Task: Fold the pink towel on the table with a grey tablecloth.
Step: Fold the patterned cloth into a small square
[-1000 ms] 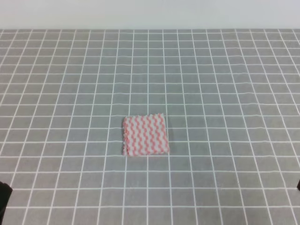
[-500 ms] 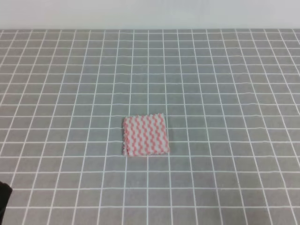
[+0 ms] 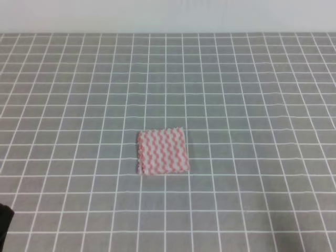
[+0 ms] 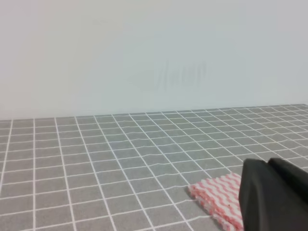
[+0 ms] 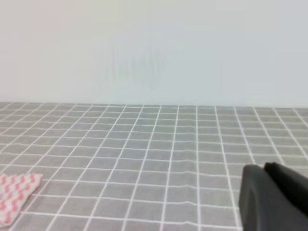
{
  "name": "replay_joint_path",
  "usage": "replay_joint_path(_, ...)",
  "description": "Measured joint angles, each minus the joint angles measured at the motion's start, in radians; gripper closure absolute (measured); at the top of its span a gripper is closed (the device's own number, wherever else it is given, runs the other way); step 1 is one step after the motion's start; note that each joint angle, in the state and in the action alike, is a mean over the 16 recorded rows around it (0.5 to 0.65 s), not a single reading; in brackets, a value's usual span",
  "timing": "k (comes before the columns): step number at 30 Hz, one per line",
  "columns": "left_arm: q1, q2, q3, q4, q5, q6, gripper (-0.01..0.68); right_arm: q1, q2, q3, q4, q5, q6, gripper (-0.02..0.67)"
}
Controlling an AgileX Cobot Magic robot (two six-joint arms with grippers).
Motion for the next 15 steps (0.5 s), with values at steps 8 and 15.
replay_joint_path(8,0.000,0.000,0.000,0.000,0.000,0.000,0.676,-0.016,-0.030,0.012,0.030,0.021,0.001,0.664)
replay_joint_path(15,0.000,0.001,-0.001,0.000,0.000,0.000,0.676,-0.009,-0.030,0.012,0.016,0.068,0.007,0.664)
